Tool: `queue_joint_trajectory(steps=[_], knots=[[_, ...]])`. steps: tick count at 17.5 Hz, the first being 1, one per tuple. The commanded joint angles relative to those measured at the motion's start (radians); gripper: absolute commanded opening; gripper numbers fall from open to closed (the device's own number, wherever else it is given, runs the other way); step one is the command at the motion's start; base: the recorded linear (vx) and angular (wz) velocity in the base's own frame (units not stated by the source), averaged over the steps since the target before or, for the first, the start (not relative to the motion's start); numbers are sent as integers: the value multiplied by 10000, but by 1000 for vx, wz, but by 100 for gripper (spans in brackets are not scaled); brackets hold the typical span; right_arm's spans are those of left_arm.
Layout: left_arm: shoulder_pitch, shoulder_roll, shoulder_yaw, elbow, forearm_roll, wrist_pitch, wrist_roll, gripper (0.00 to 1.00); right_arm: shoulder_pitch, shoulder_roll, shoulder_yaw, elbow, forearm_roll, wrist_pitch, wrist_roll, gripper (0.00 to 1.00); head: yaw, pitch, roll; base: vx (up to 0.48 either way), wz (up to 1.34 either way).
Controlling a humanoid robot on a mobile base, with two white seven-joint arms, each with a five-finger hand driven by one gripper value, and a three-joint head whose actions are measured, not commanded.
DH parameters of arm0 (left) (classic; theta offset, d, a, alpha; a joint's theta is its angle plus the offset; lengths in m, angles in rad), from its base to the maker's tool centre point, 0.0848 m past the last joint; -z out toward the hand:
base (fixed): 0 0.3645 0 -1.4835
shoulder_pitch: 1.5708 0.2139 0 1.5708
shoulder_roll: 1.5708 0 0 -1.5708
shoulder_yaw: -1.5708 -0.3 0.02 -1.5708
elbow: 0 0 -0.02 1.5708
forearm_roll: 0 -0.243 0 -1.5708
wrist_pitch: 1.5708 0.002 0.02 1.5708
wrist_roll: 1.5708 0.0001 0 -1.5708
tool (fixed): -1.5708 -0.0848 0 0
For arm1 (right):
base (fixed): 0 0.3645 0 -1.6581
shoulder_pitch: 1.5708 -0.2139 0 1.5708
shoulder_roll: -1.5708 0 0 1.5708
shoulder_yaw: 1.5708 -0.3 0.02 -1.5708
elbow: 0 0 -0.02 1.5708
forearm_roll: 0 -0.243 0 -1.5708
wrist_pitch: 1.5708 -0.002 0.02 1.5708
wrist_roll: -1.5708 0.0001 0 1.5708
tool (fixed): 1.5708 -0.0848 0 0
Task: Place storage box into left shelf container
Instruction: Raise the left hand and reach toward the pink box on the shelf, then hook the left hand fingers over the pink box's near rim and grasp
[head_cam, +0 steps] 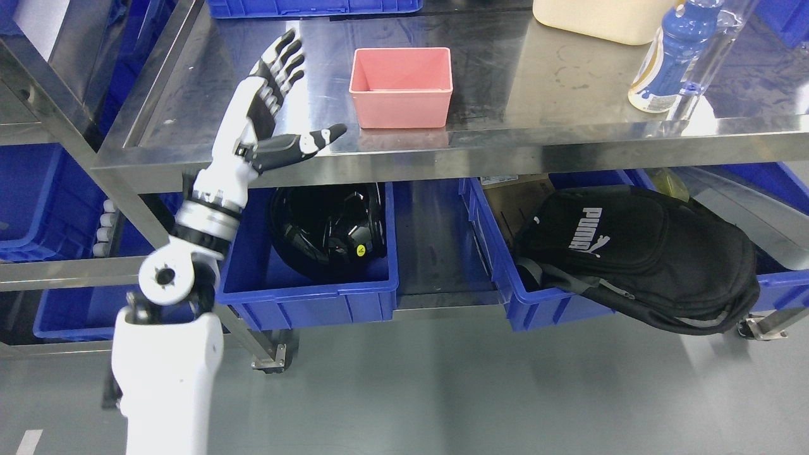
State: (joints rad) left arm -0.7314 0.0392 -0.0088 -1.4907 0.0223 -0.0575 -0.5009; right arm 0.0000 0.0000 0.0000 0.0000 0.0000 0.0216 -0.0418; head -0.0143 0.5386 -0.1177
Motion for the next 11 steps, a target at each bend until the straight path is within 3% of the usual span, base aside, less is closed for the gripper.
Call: queue_joint_trajectory(steps=[1, 4, 9, 11], knots=[[-2669, 1615, -460, 1727, -1873, 84, -2699, 100, 92, -175, -46, -175, 15, -1, -11, 100, 0, 0, 0, 0, 0], [-3467, 1802, -1138, 2677, -3563, -54, -4192, 100, 92, -175, -46, -175, 15, -1, -11, 100, 0, 0, 0, 0, 0], [-4664, 1603, -2287, 4181, -5009, -70, -4394, 99, 92, -175, -46, -175, 15, -1, -11, 100, 0, 0, 0, 0, 0], [-4942, 1022, -2642, 4734, -5055, -70, -4394, 99, 92, -175, -46, -175, 15, -1, -11, 100, 0, 0, 0, 0, 0]])
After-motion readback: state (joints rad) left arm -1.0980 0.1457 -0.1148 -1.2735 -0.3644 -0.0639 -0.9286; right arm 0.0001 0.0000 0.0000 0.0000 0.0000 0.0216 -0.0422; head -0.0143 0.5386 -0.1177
